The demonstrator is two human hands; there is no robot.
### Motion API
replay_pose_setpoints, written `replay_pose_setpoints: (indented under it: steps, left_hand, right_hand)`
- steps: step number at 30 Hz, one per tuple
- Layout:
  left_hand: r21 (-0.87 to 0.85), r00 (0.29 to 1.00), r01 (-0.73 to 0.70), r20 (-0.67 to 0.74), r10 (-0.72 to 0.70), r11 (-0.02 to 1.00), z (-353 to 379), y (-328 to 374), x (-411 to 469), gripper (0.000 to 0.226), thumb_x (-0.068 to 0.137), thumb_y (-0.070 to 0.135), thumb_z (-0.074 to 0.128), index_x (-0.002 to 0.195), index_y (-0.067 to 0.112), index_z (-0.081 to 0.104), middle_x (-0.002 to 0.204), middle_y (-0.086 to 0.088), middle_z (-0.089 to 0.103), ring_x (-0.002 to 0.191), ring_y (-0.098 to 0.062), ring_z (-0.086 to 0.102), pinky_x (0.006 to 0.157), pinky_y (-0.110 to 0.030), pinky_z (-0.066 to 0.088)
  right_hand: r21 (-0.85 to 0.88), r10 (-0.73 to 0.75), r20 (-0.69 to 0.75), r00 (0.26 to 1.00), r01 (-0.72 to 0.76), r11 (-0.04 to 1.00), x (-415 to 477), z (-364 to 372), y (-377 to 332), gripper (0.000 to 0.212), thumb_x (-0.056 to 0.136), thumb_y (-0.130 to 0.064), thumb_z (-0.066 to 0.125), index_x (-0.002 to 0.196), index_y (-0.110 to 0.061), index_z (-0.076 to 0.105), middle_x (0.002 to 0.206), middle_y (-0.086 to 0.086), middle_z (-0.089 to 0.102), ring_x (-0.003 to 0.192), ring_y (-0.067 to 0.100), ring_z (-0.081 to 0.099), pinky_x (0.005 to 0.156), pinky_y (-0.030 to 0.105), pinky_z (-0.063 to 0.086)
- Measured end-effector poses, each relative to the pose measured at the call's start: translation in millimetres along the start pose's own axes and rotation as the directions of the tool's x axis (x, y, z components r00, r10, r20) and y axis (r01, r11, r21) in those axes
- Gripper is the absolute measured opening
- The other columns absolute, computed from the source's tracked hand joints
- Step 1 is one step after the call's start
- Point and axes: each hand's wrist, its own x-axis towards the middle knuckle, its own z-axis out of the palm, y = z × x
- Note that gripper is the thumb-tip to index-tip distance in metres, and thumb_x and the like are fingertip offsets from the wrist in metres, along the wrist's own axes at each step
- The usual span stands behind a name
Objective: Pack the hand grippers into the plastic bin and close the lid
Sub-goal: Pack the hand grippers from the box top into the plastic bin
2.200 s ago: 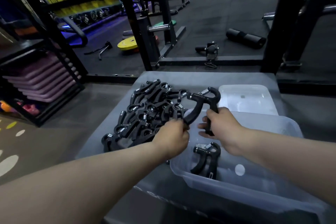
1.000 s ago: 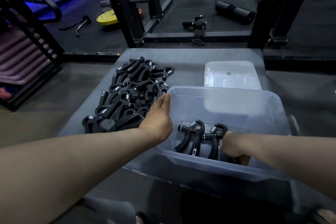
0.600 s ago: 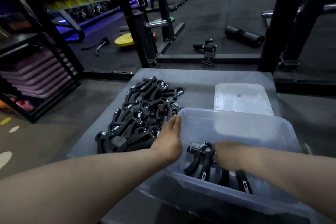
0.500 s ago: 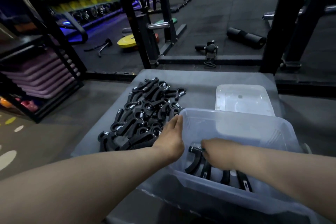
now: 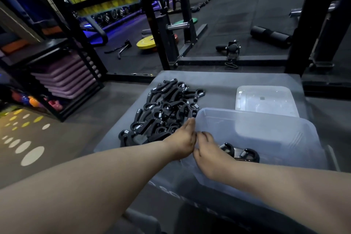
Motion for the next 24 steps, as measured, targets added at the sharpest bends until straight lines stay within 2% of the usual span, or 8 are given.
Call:
replay_pose_setpoints:
  steps: [3,5,9,12,14,17,20,24]
  left_hand:
    - [-0.071,0.998,0.025,0.052,-0.021,0.997,-14,-1,-7,0.042,0.106,0.020,0.033,0.143,0.000,0.033,0.147,-0.020,0.042,0.137,-0.030,0.041,0.100,-0.016,0.028]
    - [-0.059,0.995,0.015,0.095,-0.009,0.998,-22,-2,-8,0.039,0.107,0.017,0.032,0.139,-0.005,0.035,0.140,-0.024,0.047,0.129,-0.034,0.048,0.090,-0.017,0.032]
    - [0.002,0.997,0.020,0.070,-0.020,1.000,-27,-18,0,0.040,0.105,0.018,0.038,0.141,0.001,0.042,0.136,-0.022,0.054,0.124,-0.033,0.053,0.099,-0.029,0.038]
    - [0.041,0.994,0.034,0.103,-0.038,0.999,-25,-43,16,0.035,0.103,0.018,0.039,0.134,0.004,0.050,0.124,-0.017,0.062,0.116,-0.032,0.058,0.087,-0.023,0.039]
    - [0.055,0.987,0.050,0.148,-0.058,0.997,-26,-57,29,0.031,0.102,0.015,0.039,0.127,0.002,0.053,0.113,-0.014,0.062,0.112,-0.032,0.059,0.083,-0.026,0.039]
    - [0.055,0.986,0.083,0.140,-0.090,0.995,-23,-67,47,0.024,0.100,0.017,0.044,0.116,0.006,0.058,0.116,-0.016,0.064,0.110,-0.032,0.060,0.084,-0.029,0.044]
    - [-0.022,0.988,0.033,0.153,-0.029,0.999,-12,-62,62,0.010,0.095,0.017,0.049,0.092,0.017,0.058,0.107,-0.017,0.066,0.106,-0.034,0.062,0.087,-0.035,0.048]
    - [-0.113,0.990,-0.051,0.128,0.066,0.992,-6,-65,70,0.013,0.090,0.020,0.054,0.101,0.023,0.061,0.096,-0.002,0.069,0.095,-0.024,0.065,0.092,-0.044,0.052]
  right_hand:
    - [-0.054,0.046,0.016,0.999,-0.045,0.998,2,-1,-5,0.062,0.103,-0.029,0.033,0.155,-0.009,0.006,0.161,0.018,-0.005,0.148,0.036,0.005,0.119,0.043,0.014]
    - [-0.084,0.052,0.004,0.999,-0.052,0.995,10,-2,-7,0.064,0.103,-0.035,0.028,0.156,-0.017,-0.002,0.161,0.009,-0.017,0.149,0.029,-0.009,0.122,0.041,0.004]
    - [-0.137,0.000,-0.054,0.999,-0.007,0.991,34,2,-15,0.067,0.098,-0.032,0.030,0.156,-0.018,-0.001,0.162,0.003,-0.019,0.148,0.021,-0.019,0.122,0.041,-0.001]
    - [-0.144,0.022,-0.054,0.998,-0.030,0.989,48,10,-20,0.068,0.099,-0.033,0.030,0.156,-0.014,-0.001,0.162,0.004,-0.020,0.146,0.019,-0.025,0.121,0.038,-0.008]
    - [-0.160,0.037,-0.032,0.999,-0.041,0.986,50,16,-22,0.069,0.100,-0.036,0.029,0.156,-0.012,-0.004,0.160,0.004,-0.026,0.143,0.019,-0.033,0.118,0.036,-0.014]
    - [-0.156,0.034,-0.070,0.997,-0.045,0.987,51,24,-23,0.069,0.100,-0.034,0.028,0.155,-0.010,-0.008,0.158,0.003,-0.031,0.139,0.017,-0.039,0.116,0.033,-0.018]
    - [-0.191,0.032,-0.069,0.997,-0.044,0.981,51,23,-25,0.068,0.101,-0.029,0.029,0.154,-0.004,-0.005,0.159,0.006,-0.027,0.141,0.020,-0.037,0.117,0.033,-0.017]
    - [-0.199,0.059,-0.059,0.997,-0.070,0.978,51,22,-26,0.070,0.100,-0.029,0.031,0.154,-0.001,-0.004,0.159,0.007,-0.028,0.141,0.021,-0.037,0.117,0.033,-0.016]
